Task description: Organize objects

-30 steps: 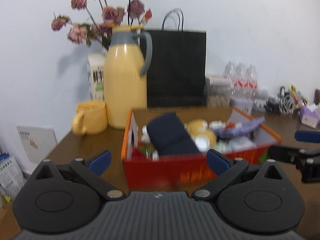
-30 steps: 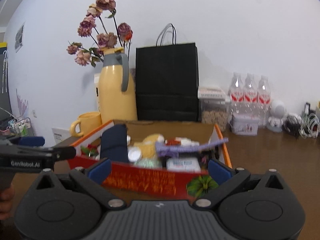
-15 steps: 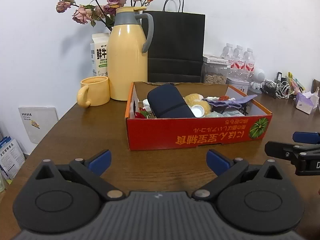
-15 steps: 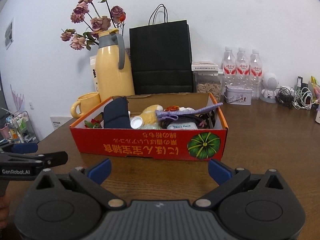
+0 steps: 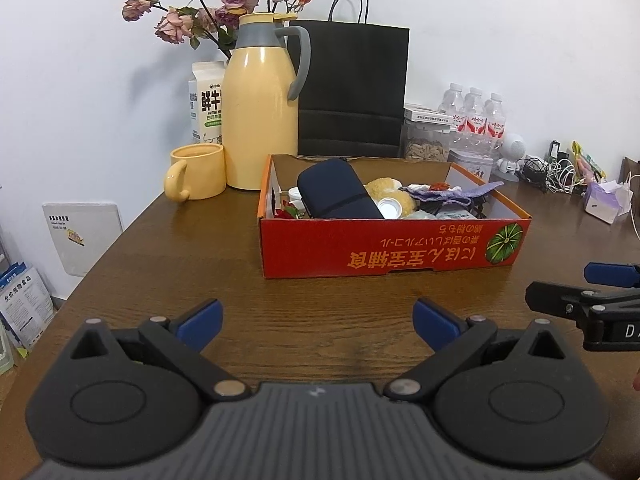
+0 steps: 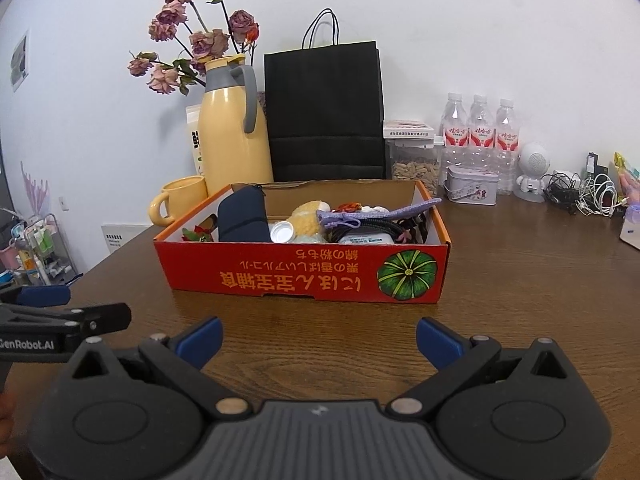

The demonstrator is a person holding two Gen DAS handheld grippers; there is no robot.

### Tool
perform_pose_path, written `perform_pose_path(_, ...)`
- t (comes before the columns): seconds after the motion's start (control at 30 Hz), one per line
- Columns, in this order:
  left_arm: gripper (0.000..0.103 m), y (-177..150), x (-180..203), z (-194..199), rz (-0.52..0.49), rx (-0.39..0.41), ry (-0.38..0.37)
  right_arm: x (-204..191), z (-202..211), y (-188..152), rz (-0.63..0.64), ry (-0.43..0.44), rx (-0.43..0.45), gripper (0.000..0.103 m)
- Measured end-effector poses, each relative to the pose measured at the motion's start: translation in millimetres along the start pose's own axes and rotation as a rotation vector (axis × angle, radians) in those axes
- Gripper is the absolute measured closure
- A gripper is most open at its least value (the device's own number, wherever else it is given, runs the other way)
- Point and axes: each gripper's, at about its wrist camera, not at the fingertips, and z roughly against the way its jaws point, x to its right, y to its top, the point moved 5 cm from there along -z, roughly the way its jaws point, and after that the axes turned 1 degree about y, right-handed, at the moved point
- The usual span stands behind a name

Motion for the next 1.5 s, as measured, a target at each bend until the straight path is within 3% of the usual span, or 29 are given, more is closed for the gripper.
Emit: perform_pose_path(1.5, 0.0, 0.6, 2.3, 2.3, -0.001, -0.002, 0.007, -2.4, 4.7, 1.6, 0.007, 0.004, 0.005, 0.0)
